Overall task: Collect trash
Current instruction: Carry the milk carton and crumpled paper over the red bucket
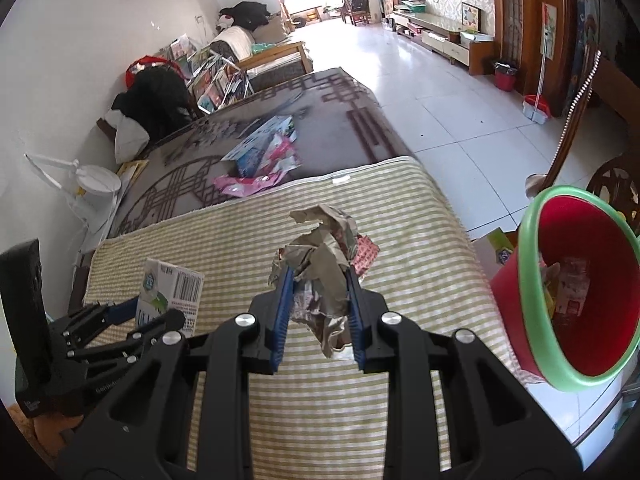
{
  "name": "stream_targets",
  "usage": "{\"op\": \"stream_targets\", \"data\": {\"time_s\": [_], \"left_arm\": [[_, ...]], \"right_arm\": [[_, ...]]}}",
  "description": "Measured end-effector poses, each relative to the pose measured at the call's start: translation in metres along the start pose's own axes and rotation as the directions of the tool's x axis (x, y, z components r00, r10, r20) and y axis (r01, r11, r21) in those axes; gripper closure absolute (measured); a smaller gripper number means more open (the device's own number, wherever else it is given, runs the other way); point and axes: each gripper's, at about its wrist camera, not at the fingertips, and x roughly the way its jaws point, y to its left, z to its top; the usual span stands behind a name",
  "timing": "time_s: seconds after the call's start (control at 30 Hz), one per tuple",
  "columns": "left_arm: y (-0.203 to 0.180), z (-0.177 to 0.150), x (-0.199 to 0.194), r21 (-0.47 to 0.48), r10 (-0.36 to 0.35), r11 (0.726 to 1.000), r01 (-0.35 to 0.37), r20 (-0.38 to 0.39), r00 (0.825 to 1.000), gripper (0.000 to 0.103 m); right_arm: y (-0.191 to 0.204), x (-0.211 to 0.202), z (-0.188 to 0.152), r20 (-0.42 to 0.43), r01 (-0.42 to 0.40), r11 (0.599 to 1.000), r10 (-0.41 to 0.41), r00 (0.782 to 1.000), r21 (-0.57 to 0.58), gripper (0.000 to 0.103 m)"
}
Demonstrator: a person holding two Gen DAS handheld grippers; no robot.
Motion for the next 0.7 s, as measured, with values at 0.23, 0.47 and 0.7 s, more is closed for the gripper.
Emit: {"op": "stream_targets", "data": {"time_s": [0.23,0.47,0.7], "left_arm": [[-0.030,0.005,0.001,-0.005,0.040,0.999,-0.040,0.010,0.999,0.051],[-0.053,0.008,0.007,-0.026,0.074,0.997,-0.074,0.003,0.997,0.051],[-0.083,0.016,0.011,-0.011,0.077,0.997,-0.077,0.011,0.997,0.051]], "right_arm": [[-0.026,-0.009,0.013,0.011,-0.045,0.999,0.045,0.999,-0.030,0.077],[-0.053,-0.014,0.022,0.013,-0.075,0.997,0.076,0.997,-0.033,0.077],[-0.078,-0.021,0.028,0.025,-0.094,0.995,0.095,0.995,-0.025,0.077]]}}
